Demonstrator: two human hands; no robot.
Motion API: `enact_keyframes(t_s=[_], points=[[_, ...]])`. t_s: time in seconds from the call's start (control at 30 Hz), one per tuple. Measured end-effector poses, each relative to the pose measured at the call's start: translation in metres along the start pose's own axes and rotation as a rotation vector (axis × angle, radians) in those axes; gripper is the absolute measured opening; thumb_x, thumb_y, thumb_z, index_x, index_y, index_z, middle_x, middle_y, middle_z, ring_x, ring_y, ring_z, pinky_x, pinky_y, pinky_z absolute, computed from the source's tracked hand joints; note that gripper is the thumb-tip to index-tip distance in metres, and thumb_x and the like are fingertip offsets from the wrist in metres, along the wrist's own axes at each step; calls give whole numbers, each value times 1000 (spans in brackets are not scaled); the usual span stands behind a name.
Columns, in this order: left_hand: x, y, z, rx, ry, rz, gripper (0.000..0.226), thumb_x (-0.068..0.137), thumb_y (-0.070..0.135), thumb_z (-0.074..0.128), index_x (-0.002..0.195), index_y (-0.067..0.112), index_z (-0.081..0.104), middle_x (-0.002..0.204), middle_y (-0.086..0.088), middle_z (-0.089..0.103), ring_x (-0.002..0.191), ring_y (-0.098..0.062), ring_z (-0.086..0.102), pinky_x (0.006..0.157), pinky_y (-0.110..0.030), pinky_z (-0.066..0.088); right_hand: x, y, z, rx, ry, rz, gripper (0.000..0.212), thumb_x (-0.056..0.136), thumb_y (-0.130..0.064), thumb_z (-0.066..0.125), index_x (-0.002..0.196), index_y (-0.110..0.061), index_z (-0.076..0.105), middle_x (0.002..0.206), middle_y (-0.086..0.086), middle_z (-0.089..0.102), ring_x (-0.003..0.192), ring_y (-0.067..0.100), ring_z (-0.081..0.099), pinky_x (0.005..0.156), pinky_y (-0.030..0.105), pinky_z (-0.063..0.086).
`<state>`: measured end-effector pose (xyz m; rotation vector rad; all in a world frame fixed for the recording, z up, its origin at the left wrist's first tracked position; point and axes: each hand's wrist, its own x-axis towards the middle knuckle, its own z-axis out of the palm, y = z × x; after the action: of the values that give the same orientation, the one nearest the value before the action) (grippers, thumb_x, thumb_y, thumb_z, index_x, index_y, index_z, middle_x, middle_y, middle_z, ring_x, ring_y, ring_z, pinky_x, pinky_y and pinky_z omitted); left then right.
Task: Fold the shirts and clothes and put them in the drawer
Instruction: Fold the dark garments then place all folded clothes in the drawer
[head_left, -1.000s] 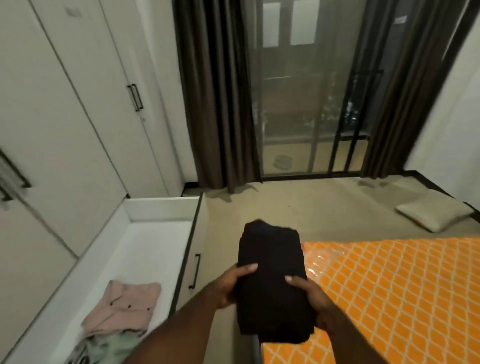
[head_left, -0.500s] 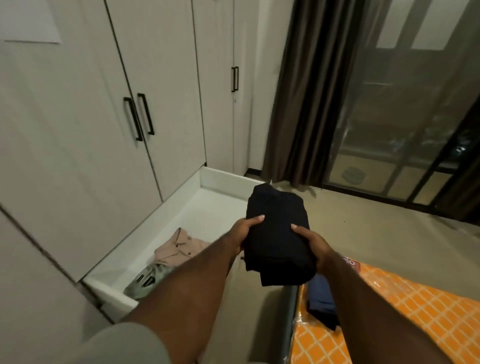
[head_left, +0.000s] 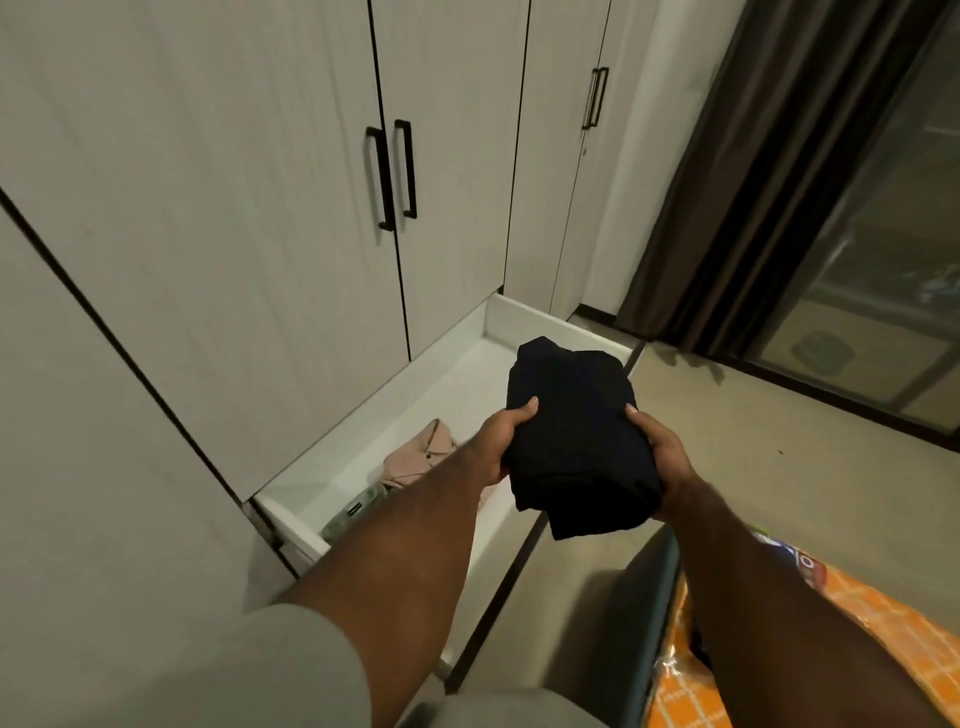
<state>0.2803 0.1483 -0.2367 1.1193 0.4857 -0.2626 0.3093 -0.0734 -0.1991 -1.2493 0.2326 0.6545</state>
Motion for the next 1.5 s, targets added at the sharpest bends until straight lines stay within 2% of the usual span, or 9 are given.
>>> enact_keyframes(t_s=[0.2,0.43,0.67,0.8,0.93,1.07,1.17,1.33,1.5], points=[[32,15,-37,-160,-39,-79,44,93,44,69,122,12,64,112,-11,74,104,-32,68,77,-40,60,55,-1,29,11,21,28,51,94,-46,60,126,-6,66,112,18,76,94,34,74,84,43,55],[92,-1,-89,-328,54,-117,61,79,40,82,130,11,65,121,-13,73,116,-37,67,104,-51,52,135,9,49,-171,-42,169,50,99,-50,52,121,-7,66,108,19,76,91,34,75,79,42,58],[179,-3,-89,-526,267,-21,55,84,19,80,135,19,60,121,-8,73,107,-29,72,76,-39,61,289,-7,43,-600,-112,196,41,97,-47,61,116,-11,69,114,13,75,104,31,70,102,50,52],[250,-10,-84,-606,361,-6,57,81,17,83,133,25,62,125,-8,72,108,-29,72,75,-40,62,383,-1,30,-698,-166,197,75,74,-58,84,127,-11,59,119,10,71,104,30,72,91,48,59],[335,-31,-102,-606,460,28,67,76,23,88,136,24,58,128,-6,70,112,-29,70,95,-48,58,473,15,19,-752,-169,220,74,78,-51,84,131,-12,52,122,7,66,106,30,68,91,47,59],[391,-67,-127,-687,501,34,64,80,23,86,137,20,58,130,-10,69,113,-30,70,91,-46,59,542,47,16,-838,-208,193,63,83,-43,83,130,-16,50,121,4,64,104,24,66,79,35,56],[413,-92,-148,-666,524,8,75,74,32,91,139,19,58,132,-8,68,121,-31,65,107,-52,49,579,78,12,-899,-239,155,66,81,-41,85,132,-14,52,123,5,66,107,24,67,88,39,57],[433,-114,-168,-585,668,-61,98,55,49,98,141,28,56,129,-3,70,118,-30,66,102,-55,52,609,111,11,-983,-288,172,65,81,-40,85,132,-14,53,123,5,66,108,25,66,91,40,56],[444,-115,-167,-181,954,-362,92,78,45,85,154,19,39,152,-8,47,137,-37,46,114,-52,39,622,130,-1,-1301,-231,186,98,55,-82,76,136,-31,52,131,12,53,121,40,56,104,53,51]])
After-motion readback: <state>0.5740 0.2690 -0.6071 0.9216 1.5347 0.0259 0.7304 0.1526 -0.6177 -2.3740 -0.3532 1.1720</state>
